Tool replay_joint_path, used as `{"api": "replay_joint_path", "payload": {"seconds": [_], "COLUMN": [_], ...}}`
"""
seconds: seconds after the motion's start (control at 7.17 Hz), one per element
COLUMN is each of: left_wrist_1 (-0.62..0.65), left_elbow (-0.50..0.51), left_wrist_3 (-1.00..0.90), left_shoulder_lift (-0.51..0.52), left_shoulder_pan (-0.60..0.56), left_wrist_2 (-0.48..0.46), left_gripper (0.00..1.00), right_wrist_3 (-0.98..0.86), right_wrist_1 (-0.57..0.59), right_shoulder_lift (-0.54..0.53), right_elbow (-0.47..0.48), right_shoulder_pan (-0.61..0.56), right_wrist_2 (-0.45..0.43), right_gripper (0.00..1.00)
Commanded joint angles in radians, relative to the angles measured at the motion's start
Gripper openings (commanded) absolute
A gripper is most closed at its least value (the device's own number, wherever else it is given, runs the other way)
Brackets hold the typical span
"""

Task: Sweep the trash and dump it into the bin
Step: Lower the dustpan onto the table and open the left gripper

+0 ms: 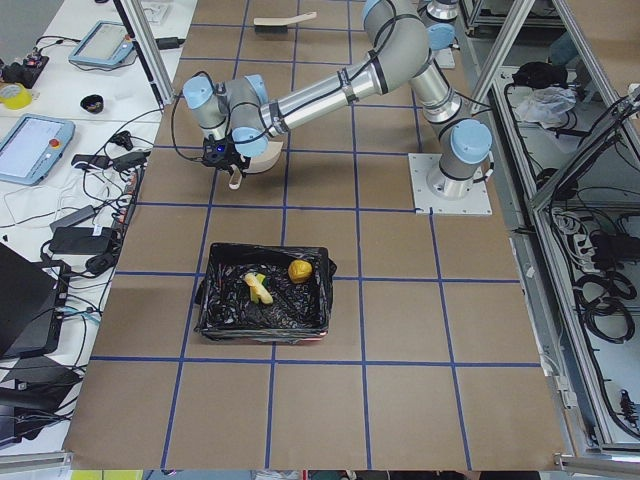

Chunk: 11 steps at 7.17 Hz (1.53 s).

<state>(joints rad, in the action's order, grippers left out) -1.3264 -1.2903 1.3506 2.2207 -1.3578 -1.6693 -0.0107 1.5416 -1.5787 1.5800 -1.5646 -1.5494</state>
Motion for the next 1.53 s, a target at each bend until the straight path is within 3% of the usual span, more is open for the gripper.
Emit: {"api": "replay_joint_path", "payload": {"seconds": [0.0, 0.14, 0.7, 0.84, 0.98, 1.25, 1.39], "left_wrist_1": [0.001, 0.004, 0.035, 0.035, 0.036, 0.126, 0.183], "left_elbow": [-0.009, -0.039, -0.075, -0.075, -0.072, -0.061, -0.060], "left_wrist_3": [0.001, -0.002, -0.007, -0.010, -0.014, -0.025, -0.028], "left_shoulder_lift": [-0.018, -0.025, -0.036, -0.036, -0.038, -0.044, -0.049], "left_shoulder_pan": [-0.001, -0.001, -0.001, -0.001, -0.001, 0.002, 0.003], "left_wrist_2": [-0.003, -0.003, -0.009, -0.009, -0.009, -0.023, -0.032], "left_gripper": [0.00, 0.21, 0.50, 0.71, 0.82, 1.00, 1.00], "right_wrist_3": [0.000, 0.000, -0.011, 0.000, 0.001, 0.002, 0.003], "right_wrist_1": [0.000, -0.001, -0.005, -0.005, -0.006, -0.008, -0.006], "right_shoulder_lift": [0.000, 0.000, 0.000, 0.000, 0.006, 0.005, 0.005], "right_elbow": [0.002, 0.003, 0.002, 0.002, -0.001, 0.000, 0.000], "right_shoulder_pan": [0.000, 0.000, 0.000, 0.000, 0.000, -0.003, -0.011], "right_wrist_2": [0.000, -0.003, -0.003, -0.011, -0.017, -0.014, -0.017], "right_gripper": [1.00, 1.00, 1.00, 1.00, 1.00, 1.00, 1.00]}}
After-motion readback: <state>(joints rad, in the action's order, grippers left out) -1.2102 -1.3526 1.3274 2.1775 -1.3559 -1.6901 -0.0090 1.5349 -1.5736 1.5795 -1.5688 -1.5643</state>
